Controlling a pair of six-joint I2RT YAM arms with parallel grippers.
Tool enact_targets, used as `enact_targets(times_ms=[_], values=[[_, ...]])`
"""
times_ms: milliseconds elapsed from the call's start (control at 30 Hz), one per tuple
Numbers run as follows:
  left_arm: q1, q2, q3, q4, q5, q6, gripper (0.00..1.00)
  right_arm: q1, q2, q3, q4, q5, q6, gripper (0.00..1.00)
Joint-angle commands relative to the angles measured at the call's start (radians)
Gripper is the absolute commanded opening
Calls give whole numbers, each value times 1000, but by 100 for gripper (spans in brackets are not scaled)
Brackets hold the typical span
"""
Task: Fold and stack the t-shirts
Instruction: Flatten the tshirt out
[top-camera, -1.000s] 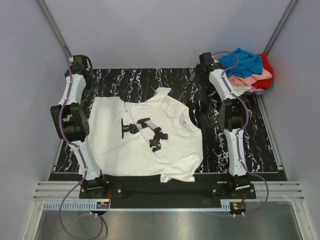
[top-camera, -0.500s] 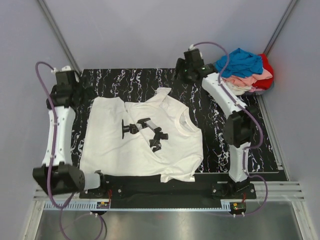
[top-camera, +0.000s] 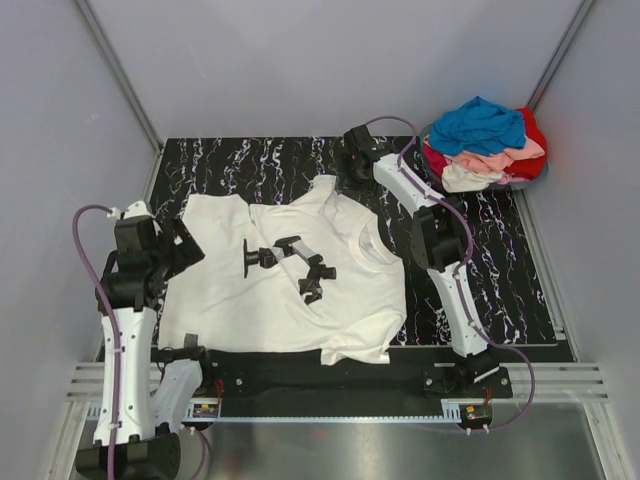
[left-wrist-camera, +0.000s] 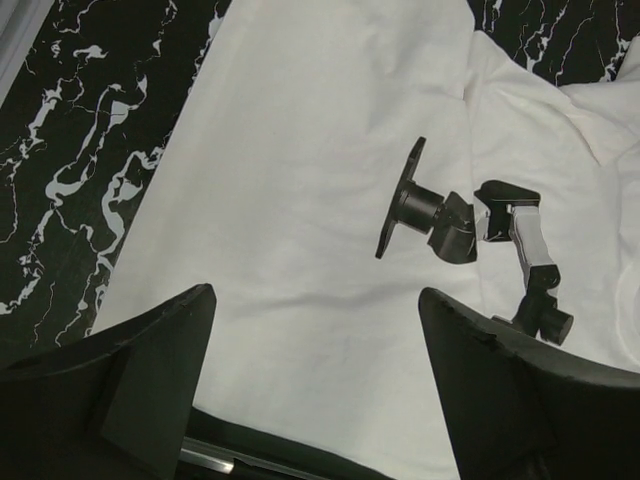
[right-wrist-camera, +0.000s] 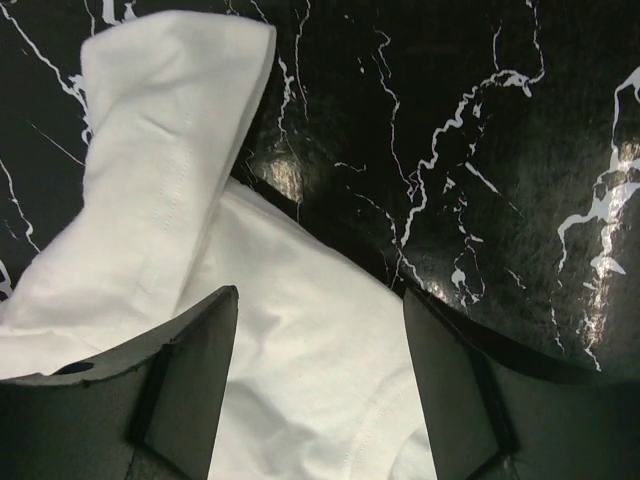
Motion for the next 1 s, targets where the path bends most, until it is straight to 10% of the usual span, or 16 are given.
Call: enact_targets(times_ms=[0, 367, 567, 600, 967], values=[[-2, -24, -30, 14, -46, -16, 89, 1, 46, 76, -16, 22, -37, 75], [-2, -67, -89, 89, -37, -43, 89, 2, 57, 19, 7, -4, -42, 69], [-2, -86, -97, 98, -41, -46, 89, 2, 103, 87, -24, -32, -63, 21], [-1, -88, -97, 98, -41, -47, 89, 1, 112, 99, -24, -21, -68, 0], [-2, -109, -106, 113, -32, -44, 87, -205, 107, 110, -35, 86, -63, 0]])
